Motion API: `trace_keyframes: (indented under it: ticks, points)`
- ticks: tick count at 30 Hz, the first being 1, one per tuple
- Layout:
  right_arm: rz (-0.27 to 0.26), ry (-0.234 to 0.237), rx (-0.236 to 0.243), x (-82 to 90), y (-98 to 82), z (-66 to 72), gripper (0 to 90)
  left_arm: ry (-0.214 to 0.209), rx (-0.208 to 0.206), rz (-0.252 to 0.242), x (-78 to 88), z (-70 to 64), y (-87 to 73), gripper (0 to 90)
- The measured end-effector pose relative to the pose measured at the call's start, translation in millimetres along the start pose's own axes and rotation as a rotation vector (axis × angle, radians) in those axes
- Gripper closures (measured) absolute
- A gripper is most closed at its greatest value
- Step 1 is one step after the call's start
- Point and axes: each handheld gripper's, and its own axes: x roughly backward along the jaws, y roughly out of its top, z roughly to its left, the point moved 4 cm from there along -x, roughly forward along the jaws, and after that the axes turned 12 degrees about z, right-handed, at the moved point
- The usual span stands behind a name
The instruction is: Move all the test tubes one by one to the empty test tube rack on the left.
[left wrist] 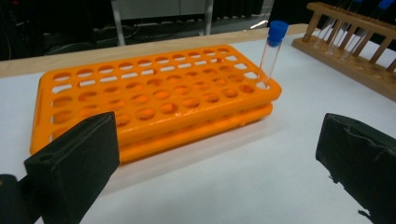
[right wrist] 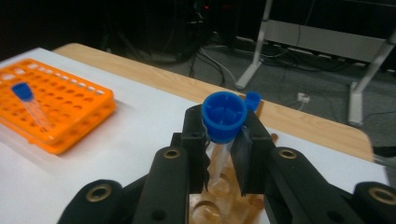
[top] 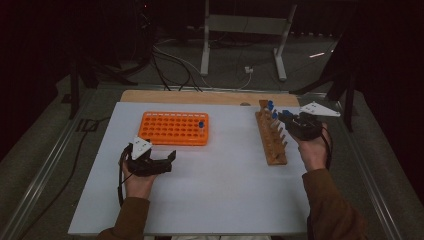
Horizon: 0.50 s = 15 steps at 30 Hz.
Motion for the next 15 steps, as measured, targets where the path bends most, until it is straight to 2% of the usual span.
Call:
trace_keyframes:
  ticks: [4,8,13,15]
  points:
    - [0.006,0.044,-0.009,-6.3,-3.0,9.2,76.7,-0.011,-0.018,0.004,-2.3,-3.6,8.0,0.8]
    - [0.021,0.072,0.006,-12.8,-3.8,20.8,76.6,-0.026,-0.021,-0.009,-5.4,-9.1,16.3,0.8]
    - [0.045,0.117,0.033,-19.7,0.3,40.0,76.6,-0.052,-0.041,-0.023,-12.6,-22.3,27.5,0.8]
    - [0.053,0.138,0.043,-22.2,3.0,48.8,76.6,-0.058,-0.061,-0.024,-16.1,-28.8,32.2,0.8]
